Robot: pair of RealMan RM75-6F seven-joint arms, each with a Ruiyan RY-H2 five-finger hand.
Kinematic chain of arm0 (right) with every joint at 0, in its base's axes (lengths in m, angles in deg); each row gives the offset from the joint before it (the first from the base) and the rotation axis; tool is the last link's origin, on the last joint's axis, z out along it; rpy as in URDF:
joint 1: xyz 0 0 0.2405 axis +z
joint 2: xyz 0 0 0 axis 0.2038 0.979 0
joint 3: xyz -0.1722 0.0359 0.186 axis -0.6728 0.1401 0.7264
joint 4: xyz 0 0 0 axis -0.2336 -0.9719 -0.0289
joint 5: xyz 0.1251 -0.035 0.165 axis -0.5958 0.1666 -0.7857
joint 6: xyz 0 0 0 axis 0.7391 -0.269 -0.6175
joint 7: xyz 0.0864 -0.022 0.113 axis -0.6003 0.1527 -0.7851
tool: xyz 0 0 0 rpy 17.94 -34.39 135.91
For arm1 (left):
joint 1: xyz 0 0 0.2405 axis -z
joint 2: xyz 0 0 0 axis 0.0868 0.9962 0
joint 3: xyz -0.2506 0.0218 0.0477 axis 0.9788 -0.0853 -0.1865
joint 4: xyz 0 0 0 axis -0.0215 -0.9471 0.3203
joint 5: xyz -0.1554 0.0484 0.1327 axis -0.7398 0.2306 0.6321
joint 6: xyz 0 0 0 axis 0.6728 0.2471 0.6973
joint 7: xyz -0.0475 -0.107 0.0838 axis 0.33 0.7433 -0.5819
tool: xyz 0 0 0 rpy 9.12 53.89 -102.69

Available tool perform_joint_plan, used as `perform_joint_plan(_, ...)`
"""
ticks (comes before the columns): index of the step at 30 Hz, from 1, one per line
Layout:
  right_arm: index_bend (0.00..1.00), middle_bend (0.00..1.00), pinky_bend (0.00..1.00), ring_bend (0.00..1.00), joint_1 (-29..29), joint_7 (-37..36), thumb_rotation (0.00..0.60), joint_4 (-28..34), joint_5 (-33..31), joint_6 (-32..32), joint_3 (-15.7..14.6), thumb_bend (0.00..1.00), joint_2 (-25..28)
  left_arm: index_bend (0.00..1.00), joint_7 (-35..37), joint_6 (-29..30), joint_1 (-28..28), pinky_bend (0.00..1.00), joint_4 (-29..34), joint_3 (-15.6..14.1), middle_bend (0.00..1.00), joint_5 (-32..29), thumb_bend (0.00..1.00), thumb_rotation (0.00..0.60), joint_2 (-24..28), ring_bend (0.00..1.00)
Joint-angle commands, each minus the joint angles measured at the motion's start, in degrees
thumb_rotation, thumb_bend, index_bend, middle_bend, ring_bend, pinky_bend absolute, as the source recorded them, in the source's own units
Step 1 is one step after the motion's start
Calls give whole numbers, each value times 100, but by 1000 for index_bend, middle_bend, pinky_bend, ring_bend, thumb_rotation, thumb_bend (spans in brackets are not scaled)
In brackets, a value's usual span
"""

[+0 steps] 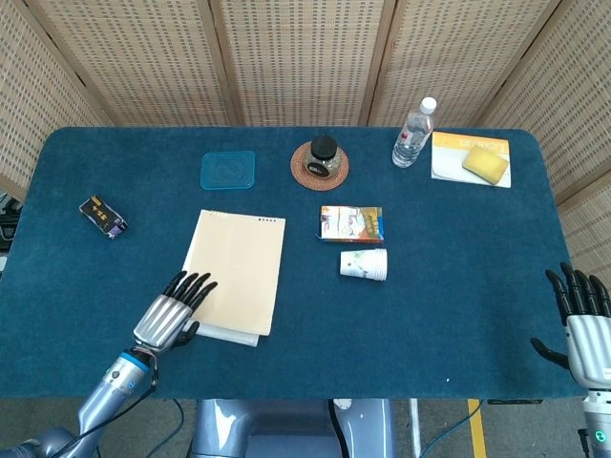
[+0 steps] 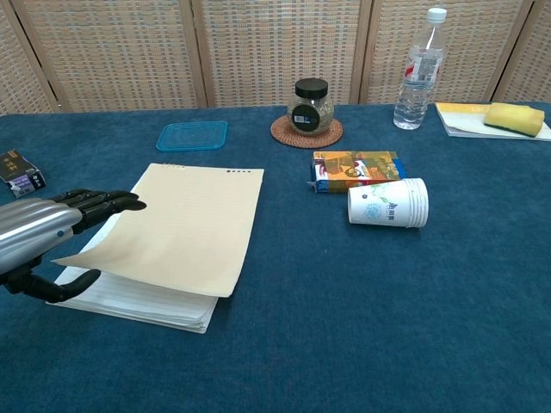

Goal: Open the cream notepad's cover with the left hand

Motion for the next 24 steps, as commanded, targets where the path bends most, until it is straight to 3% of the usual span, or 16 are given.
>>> perform_joint_plan(1,0,0,0,0,-1,-19,600,-2,-6,-5,7,0,5,0,15,-42,27,0,13,-11,0,-82,493,600,37,0)
perform_joint_plan(9,0,0,0,0,-7,-51,600,15,7,-15,0,0,22,0,343,167,54,0,-232,-55,0,-1,495,600,-40,0)
perform_joint_plan(15,0,0,0,0,3,-76,600,-2,-5,12,0,0,22,0,563,218,196,0,-400,132,0,-85,508,600,-162,0)
perform_joint_plan(24,0,0,0,0,23,-75,600,-23,-60,64,13,0,13,0,365,-206,518,0,-447,422,0,-561,503,600,-249,0)
